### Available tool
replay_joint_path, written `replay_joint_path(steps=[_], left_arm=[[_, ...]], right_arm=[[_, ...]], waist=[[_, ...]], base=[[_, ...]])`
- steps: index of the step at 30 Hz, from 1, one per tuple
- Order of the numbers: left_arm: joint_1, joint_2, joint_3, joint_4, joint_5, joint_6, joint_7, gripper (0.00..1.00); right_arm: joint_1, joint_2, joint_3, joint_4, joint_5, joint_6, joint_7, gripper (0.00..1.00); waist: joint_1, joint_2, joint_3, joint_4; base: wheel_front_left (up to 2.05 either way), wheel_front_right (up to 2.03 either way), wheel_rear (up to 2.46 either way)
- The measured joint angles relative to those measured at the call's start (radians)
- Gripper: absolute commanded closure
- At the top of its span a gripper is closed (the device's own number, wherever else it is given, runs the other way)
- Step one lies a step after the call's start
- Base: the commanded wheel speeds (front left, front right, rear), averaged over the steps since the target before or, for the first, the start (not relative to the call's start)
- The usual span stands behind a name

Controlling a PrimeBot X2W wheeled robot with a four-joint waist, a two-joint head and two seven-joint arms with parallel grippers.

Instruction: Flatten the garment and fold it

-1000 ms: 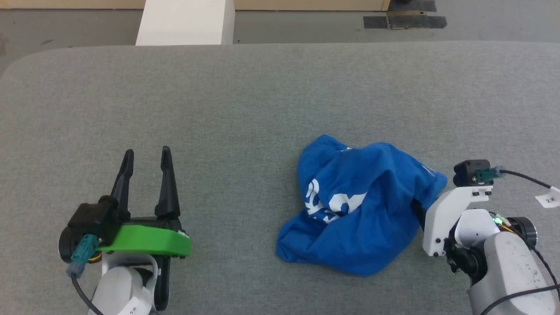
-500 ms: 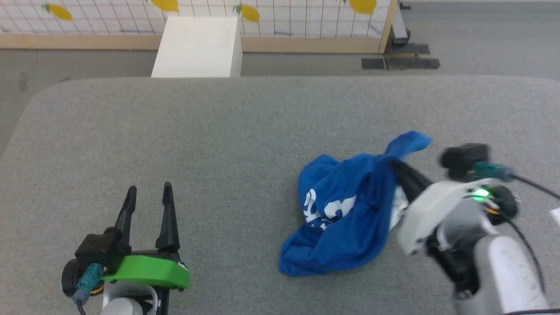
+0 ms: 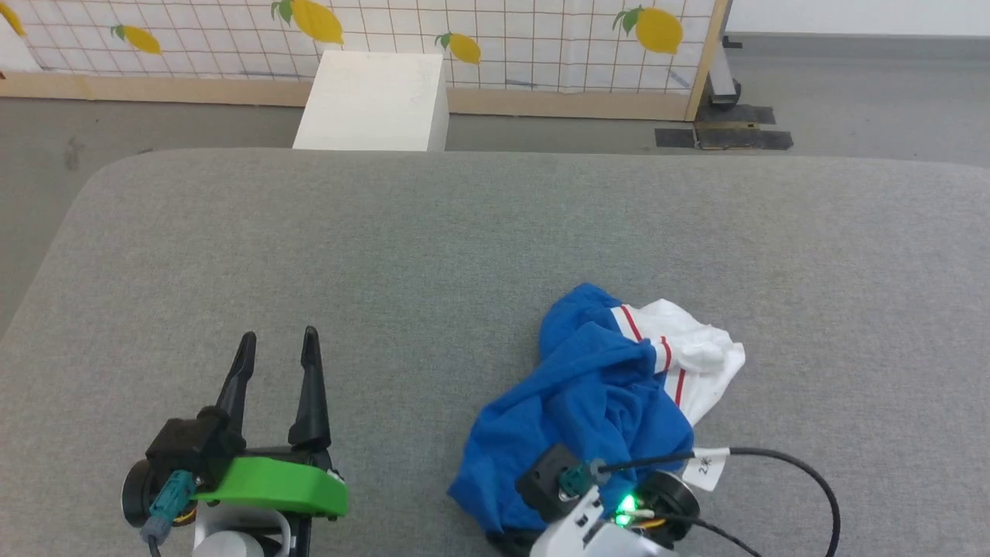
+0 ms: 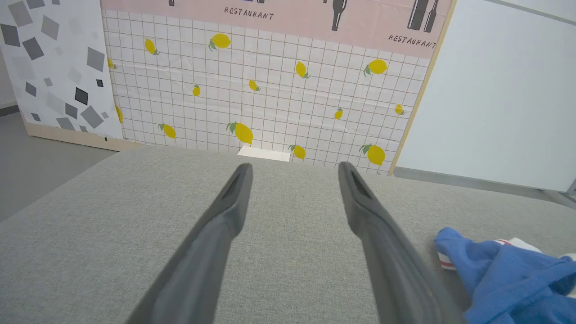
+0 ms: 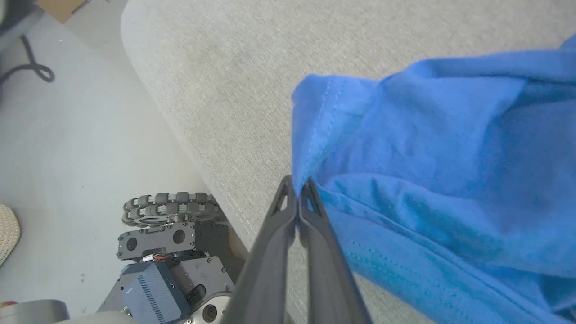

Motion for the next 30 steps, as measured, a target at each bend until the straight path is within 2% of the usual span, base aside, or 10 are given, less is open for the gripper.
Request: replay_joint_path(steps=[1,2,3,6,9,14,19,24,30], left_arm=[[0.0,-0.001,0.0,0.0,0.0,0.0,0.0,0.0],[0.0,-0.001,-0.001,0.0,0.0,0.0,0.0,0.0],[0.0,-0.001,-0.001,0.0,0.0,0.0,0.0,0.0],[0.005,-0.002,-0.002,-0.001,0.0,0.001,0.0,0.0],[0.007,-0.004,-0.009,-0.004,0.001,0.001,0.0,0.0],[-0.002,-0.004,-0.046,-0.015,0.018,-0.009,0.0,0.0],[-0.083,-0.006,-0.143,0.011,0.048,-0.025,0.019,0.0],[-0.218,-0.009,-0.282,0.075,0.053,-0.032,0.081,0.0],[-0.377,-0.012,-0.467,0.212,0.041,-0.048,0.258,0.0]], right_arm=[[0.004,-0.002,-0.002,0.011,0.008,0.0,-0.001,0.9],[0.005,-0.004,-0.005,0.013,0.014,0.0,-0.005,0.19],[0.005,-0.004,-0.012,0.01,0.019,0.0,-0.019,0.0],[0.005,-0.002,-0.066,-0.041,0.04,0.0,-0.095,0.0],[0.003,0.004,-0.175,-0.128,0.039,0.0,-0.223,0.0],[0.005,0.02,-0.464,-0.232,-0.061,0.0,-0.416,0.0],[0.06,0.035,-0.693,-0.197,-0.163,0.0,-0.529,0.0],[0.086,0.037,-0.758,-0.107,-0.161,0.0,-0.581,0.0],[0.086,0.038,-0.75,-0.027,-0.137,0.0,-0.628,0.0]], waist=[[0.0,0.0,0.002,0.001],[0.0,0.0,0.004,0.002],[0.0,0.0,0.006,0.002],[0.0,0.0,0.008,-0.006],[0.0,0.0,0.009,-0.019],[0.0,0.0,0.013,-0.055],[0.0,0.0,0.025,-0.1],[0.0,0.0,0.041,-0.152],[0.0,0.0,0.065,-0.223]], base=[[0.0,0.0,0.0],[0.0,0.0,0.0],[0.0,0.0,0.0],[0.0,0.0,0.0],[0.0,0.0,0.0],[0.0,0.0,0.0],[0.0,0.0,0.0],[0.0,0.0,0.0],[0.0,0.0,0.0]])
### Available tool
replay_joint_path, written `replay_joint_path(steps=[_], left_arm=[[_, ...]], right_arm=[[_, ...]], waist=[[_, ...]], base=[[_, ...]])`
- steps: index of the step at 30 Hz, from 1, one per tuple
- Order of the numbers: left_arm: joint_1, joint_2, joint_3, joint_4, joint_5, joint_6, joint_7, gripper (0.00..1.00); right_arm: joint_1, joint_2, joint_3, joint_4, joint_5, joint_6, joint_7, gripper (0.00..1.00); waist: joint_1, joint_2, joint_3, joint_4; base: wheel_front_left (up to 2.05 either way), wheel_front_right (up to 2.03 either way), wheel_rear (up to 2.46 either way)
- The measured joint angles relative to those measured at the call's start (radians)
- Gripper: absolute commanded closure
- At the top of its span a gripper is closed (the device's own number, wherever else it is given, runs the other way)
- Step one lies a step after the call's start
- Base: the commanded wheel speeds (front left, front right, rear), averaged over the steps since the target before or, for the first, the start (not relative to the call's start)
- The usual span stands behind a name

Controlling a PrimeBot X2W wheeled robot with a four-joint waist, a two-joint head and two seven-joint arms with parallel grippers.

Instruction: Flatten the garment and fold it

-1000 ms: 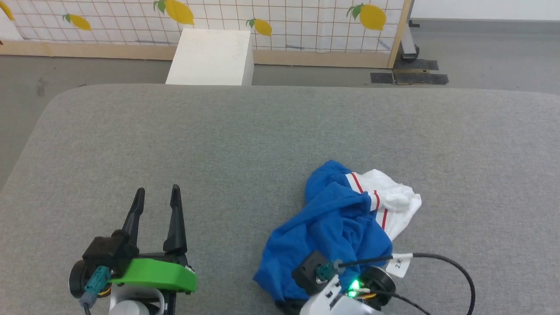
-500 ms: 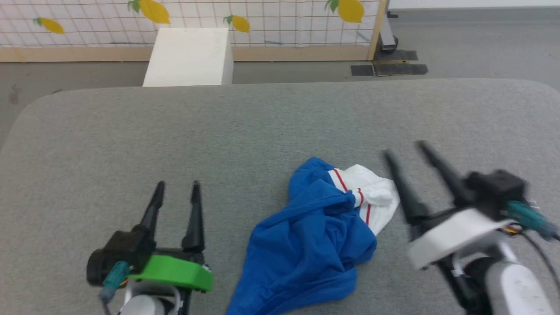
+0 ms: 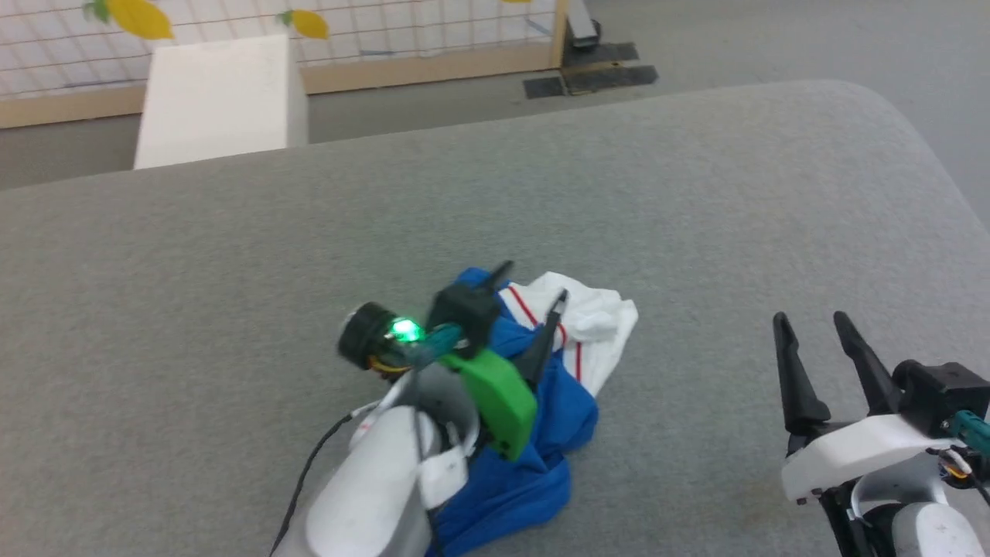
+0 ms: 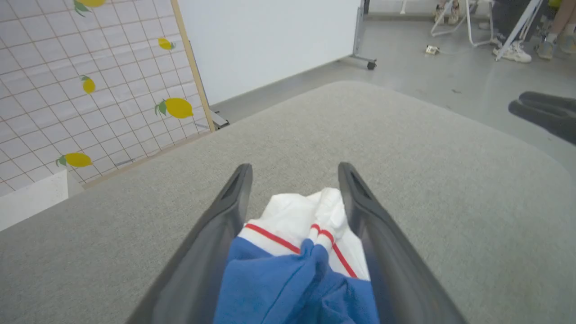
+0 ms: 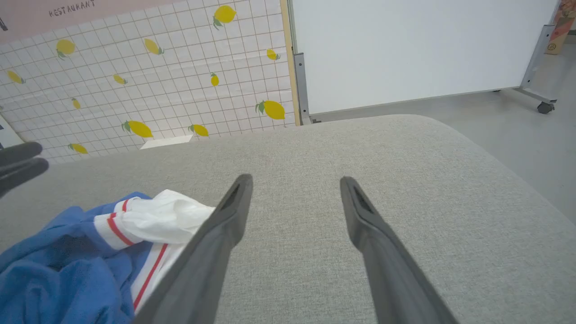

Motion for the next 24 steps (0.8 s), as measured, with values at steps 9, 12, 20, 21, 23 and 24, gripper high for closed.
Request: replay_joint_path(steps=[9,12,20,21,23,24], left_arm=[[-0.153,-0.001,-0.154,0.171,-0.059,0.029,0.355,0.0],[-0.199,-0.001,-0.188,0.214,-0.055,0.069,0.47,0.0],[-0.244,0.016,-0.243,0.257,-0.031,0.057,0.616,1.0],[-0.247,0.019,-0.247,0.256,-0.029,0.056,0.616,1.0],[-0.252,0.023,-0.248,0.251,-0.026,0.049,0.609,1.0],[-0.253,0.024,-0.242,0.246,-0.029,0.05,0.594,1.0]], right_arm=[[-0.004,0.0,0.037,0.041,0.026,0.0,-0.024,0.0],[-0.006,0.0,0.044,0.046,0.03,0.0,-0.024,0.0],[-0.006,0.0,0.056,0.044,0.034,0.0,-0.024,0.0],[-0.005,0.0,0.057,0.044,0.034,0.0,-0.022,0.0],[-0.005,0.0,0.06,0.041,0.038,0.0,-0.019,0.0],[-0.005,0.0,0.064,0.04,0.037,0.0,-0.017,0.0]], waist=[[0.0,0.0,0.034,-0.098],[0.0,0.0,0.044,-0.122],[0.0,0.0,0.038,-0.119],[0.0,0.0,0.036,-0.115],[0.0,0.0,0.031,-0.105],[0.0,0.0,0.028,-0.099]], base=[[0.0,0.0,0.0],[0.0,0.0,0.0],[0.0,0.0,0.0],[0.0,0.0,0.0],[0.0,0.0,0.0],[0.0,0.0,0.0]])
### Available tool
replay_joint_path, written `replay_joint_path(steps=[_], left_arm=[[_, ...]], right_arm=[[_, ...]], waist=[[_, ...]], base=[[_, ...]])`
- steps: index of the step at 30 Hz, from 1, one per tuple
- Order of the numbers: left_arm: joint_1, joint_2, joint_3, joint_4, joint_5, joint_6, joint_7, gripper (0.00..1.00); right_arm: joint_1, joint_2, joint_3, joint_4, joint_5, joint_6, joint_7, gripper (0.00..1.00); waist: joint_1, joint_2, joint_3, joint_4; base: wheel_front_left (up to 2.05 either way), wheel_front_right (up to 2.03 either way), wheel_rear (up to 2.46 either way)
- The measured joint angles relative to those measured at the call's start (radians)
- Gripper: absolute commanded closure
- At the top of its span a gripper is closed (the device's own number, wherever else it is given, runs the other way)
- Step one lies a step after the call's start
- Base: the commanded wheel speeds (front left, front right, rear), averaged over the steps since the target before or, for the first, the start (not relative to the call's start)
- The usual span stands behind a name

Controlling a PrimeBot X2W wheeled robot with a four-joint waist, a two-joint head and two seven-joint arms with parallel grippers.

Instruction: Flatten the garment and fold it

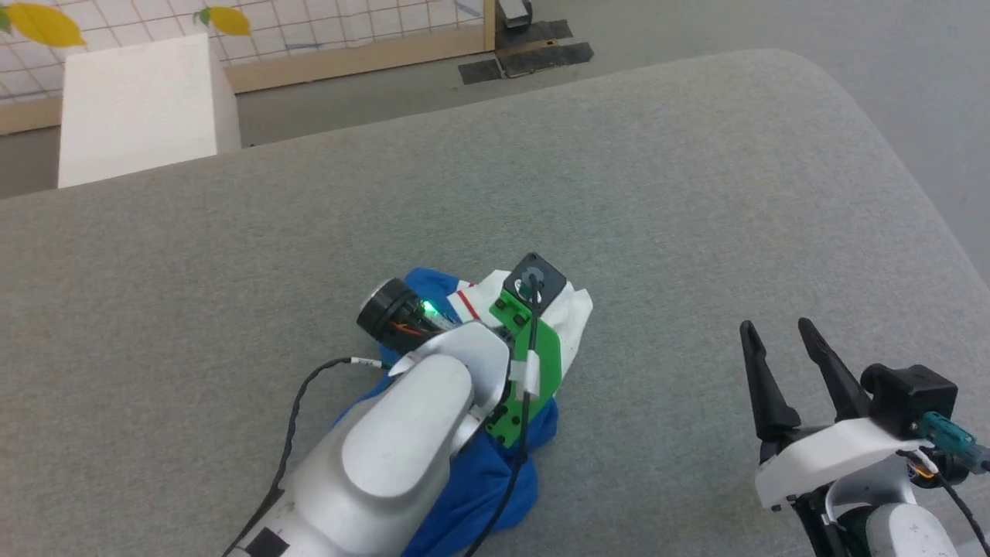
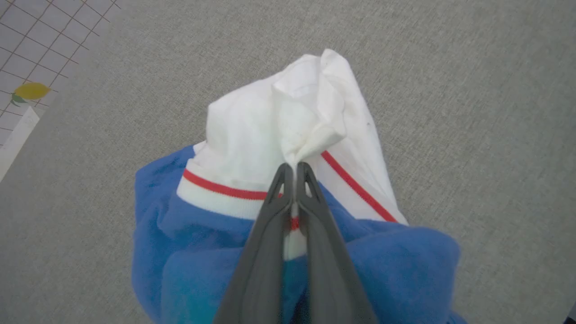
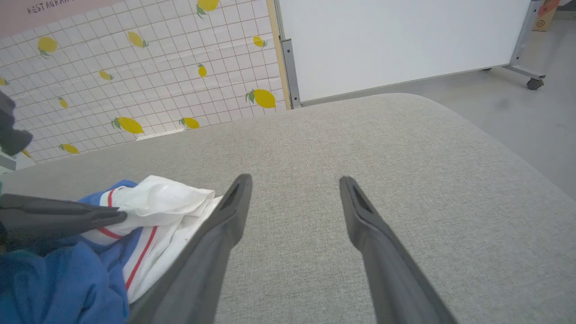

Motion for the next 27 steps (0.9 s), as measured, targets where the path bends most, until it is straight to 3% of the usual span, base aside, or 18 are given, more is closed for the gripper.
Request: replay_joint_path(steps=[3,9,20,26,27], left_arm=[[-0.001,0.001,0.044,-0.03,-0.019,0.028,-0.082,1.0],[0.027,0.019,0.231,-0.157,-0.121,0.138,-0.279,1.0],[0.476,0.148,0.592,-0.401,-0.286,0.354,-0.456,1.0],[0.683,0.132,0.621,-0.398,-0.349,0.367,-0.459,1.0],[0.7,0.126,0.618,-0.387,-0.355,0.363,-0.463,0.92]], right_arm=[[0.0,0.0,0.006,-0.004,0.003,0.0,0.006,0.0],[0.004,0.0,-0.011,-0.025,0.004,0.0,0.013,0.0],[0.02,0.001,-0.026,-0.047,0.014,0.0,0.03,0.0],[0.023,0.001,-0.033,-0.05,0.013,0.0,0.054,0.0],[0.023,0.001,-0.035,-0.05,0.013,0.0,0.061,0.0]], waist=[[0.0,0.0,-0.01,0.018],[0.0,0.0,-0.03,0.068],[0.0,0.0,-0.054,0.19],[0.0,-0.0001,-0.054,0.254],[0.0,-0.0001,-0.053,0.264]], base=[[0.0,0.0,0.0],[0.0,0.0,0.0],[0.0,0.0,0.0],[0.0,0.0,0.0],[0.0,0.0,0.0]])
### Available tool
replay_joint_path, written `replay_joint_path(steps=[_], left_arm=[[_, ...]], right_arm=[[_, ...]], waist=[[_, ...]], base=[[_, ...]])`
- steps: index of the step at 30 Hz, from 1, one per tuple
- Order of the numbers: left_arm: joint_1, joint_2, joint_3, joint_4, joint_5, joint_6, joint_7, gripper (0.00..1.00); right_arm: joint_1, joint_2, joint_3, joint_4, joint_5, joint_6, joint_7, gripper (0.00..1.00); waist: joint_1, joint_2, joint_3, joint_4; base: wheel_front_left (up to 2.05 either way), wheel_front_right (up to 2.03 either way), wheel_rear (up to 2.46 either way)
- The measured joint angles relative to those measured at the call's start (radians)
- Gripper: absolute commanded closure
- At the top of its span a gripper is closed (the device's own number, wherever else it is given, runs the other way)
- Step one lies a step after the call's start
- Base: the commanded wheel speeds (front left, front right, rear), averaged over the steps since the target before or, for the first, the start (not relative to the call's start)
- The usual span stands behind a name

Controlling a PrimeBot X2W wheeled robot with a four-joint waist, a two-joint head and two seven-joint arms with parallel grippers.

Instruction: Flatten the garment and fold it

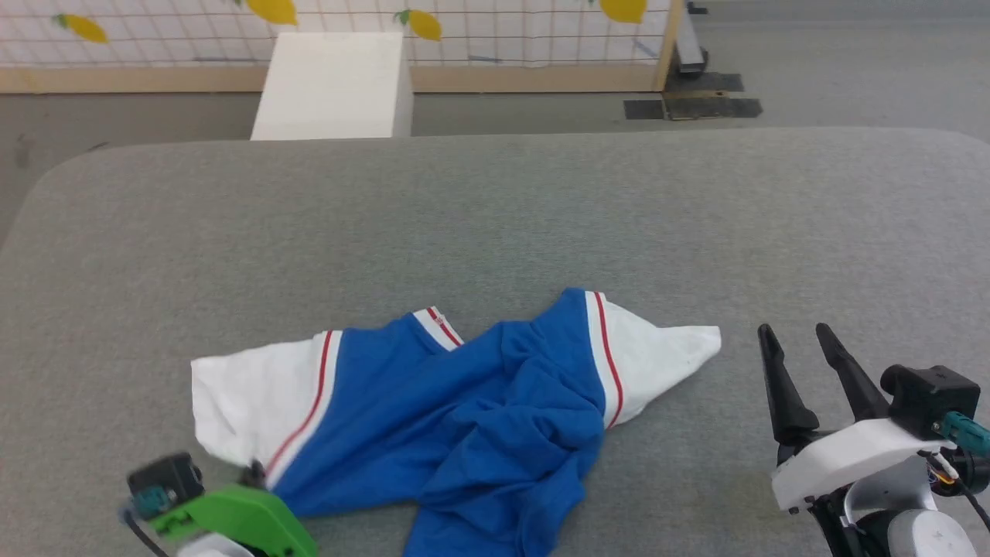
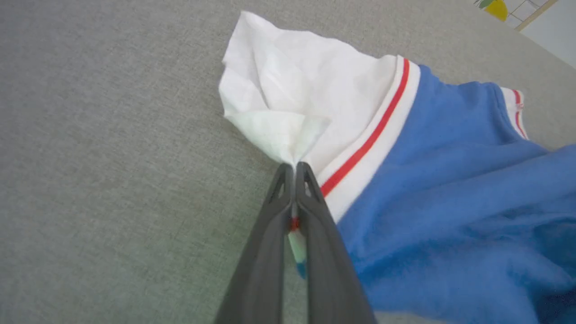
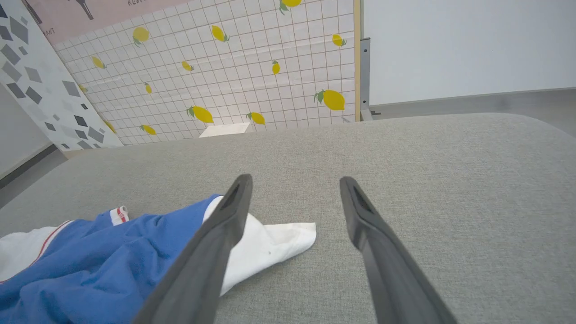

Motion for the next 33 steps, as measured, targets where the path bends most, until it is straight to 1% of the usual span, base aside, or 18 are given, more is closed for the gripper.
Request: replay_joint_path(steps=[1,2,5,7,10,12,14,17,18,22,25,29,33], left_arm=[[0.012,-0.009,-0.004,0.012,-0.013,-0.009,0.002,0.44],[0.018,-0.02,-0.009,0.026,-0.029,-0.015,0.011,0.0],[0.033,-0.04,-0.039,0.054,-0.043,-0.042,0.027,0.0],[0.032,-0.044,-0.037,0.049,-0.043,-0.053,-0.004,0.0],[0.032,-0.026,-0.033,0.034,-0.029,-0.068,-0.05,0.0],[0.031,0.003,-0.027,0.012,-0.014,-0.076,-0.073,0.0],[0.028,0.045,-0.018,-0.017,0.008,-0.084,-0.084,0.0],[0.015,0.117,-0.006,-0.047,0.039,-0.099,-0.072,0.0],[0.005,0.143,-0.003,-0.053,0.041,-0.11,-0.058,0.0],[-0.061,0.217,0.009,-0.047,0.04,-0.158,-0.02,0.0],[-0.113,0.247,0.015,-0.006,0.025,-0.187,0.019,0.0],[-0.158,0.264,0.015,0.059,0.013,-0.197,0.081,0.0],[-0.18,0.27,0.016,0.112,-0.025,-0.202,0.134,0.0]], right_arm=[[0.0,0.0,-0.001,0.0,-0.002,0.0,0.008,0.0],[0.0,0.0,-0.003,0.001,-0.002,0.0,0.014,0.0],[0.001,0.0,-0.011,0.003,-0.004,0.0,0.038,0.0],[0.001,0.0,-0.016,0.003,-0.004,0.0,0.04,0.0],[0.002,0.0,-0.016,0.002,-0.004,0.0,0.043,0.0],[0.002,0.0,-0.012,0.0,-0.003,0.0,0.044,0.0],[0.002,0.0,-0.009,-0.003,-0.003,0.0,0.044,0.0],[0.001,0.0,-0.002,-0.011,-0.003,0.0,0.043,0.0],[0.001,0.0,-0.001,-0.014,-0.003,0.0,0.042,0.0],[0.0,0.0,0.004,-0.02,-0.004,0.0,0.039,0.0],[-0.009,0.0,0.009,-0.028,-0.005,0.0,0.04,0.0],[-0.022,0.0,0.013,-0.036,-0.01,0.0,0.04,0.0],[-0.032,0.0,0.015,-0.042,-0.014,0.0,0.04,0.0]], waist=[[0.0,0.0,0.001,0.01],[0.0,0.0,0.001,0.017],[0.0,0.0,0.002,0.041],[0.0,0.0,0.003,0.055],[0.0,0.0,0.005,0.069],[0.0,0.0,0.007,0.071],[0.0,0.0,0.01,0.068],[0.0,0.0,0.02,0.061],[0.0,0.0,0.025,0.059],[0.0,0.0,0.051,0.047],[0.0,0.0,0.075,0.035],[0.0,0.0,0.108,0.015],[0.0,0.0,0.138,-0.012]], base=[[0.0,0.0,0.0],[0.0,0.0,0.0],[0.0,0.0,0.0],[0.0,0.0,0.0],[0.0,0.0,0.0],[0.0,0.0,0.0],[0.0,0.0,0.0],[0.0,0.0,0.0],[0.0,0.0,0.0],[0.0,0.0,0.0],[0.0,0.0,0.0],[0.0,0.0,0.0],[0.0,0.0,0.0]])
